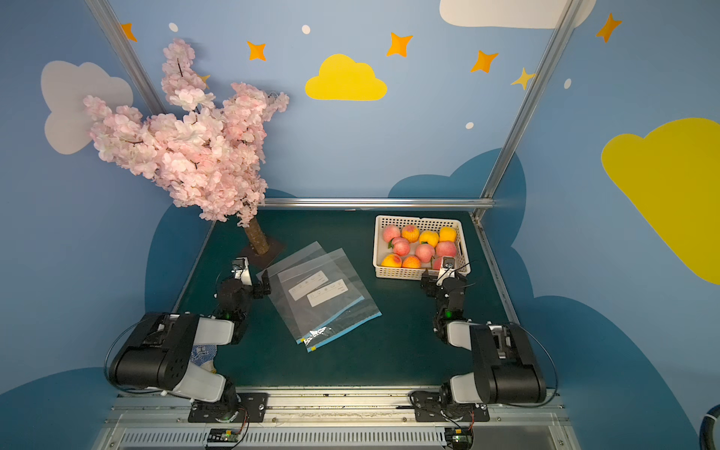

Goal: Place the peach in a zip-top bag and seal the zipper
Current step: Pick up the zipper food storage bag.

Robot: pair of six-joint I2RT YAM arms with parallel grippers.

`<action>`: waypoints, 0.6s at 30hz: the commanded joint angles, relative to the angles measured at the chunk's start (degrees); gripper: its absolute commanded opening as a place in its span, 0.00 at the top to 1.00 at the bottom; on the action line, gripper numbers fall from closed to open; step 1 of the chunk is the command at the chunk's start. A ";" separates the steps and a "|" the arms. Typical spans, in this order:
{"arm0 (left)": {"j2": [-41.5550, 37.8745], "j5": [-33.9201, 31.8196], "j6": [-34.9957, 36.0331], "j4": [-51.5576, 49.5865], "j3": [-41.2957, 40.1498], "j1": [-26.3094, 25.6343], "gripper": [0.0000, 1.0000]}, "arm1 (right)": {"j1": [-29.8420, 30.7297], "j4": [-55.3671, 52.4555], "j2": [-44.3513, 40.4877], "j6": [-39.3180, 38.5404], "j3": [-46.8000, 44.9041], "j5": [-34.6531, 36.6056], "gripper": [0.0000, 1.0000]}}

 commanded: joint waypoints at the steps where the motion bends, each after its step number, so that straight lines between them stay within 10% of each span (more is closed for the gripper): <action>1: -6.98 -3.78 1.87 -8.05 1.96 -1.58 0.00 | 1.60 -12.17 -8.16 -0.62 2.69 2.87 0.02; 10: -26.56 3.11 -17.70 -47.33 14.51 -4.70 0.01 | 2.61 -54.23 -24.86 18.95 13.12 -2.38 0.02; 18: -26.62 12.16 -23.76 -66.94 25.25 -10.73 0.00 | 1.38 -71.69 -24.21 21.63 24.46 -17.95 0.02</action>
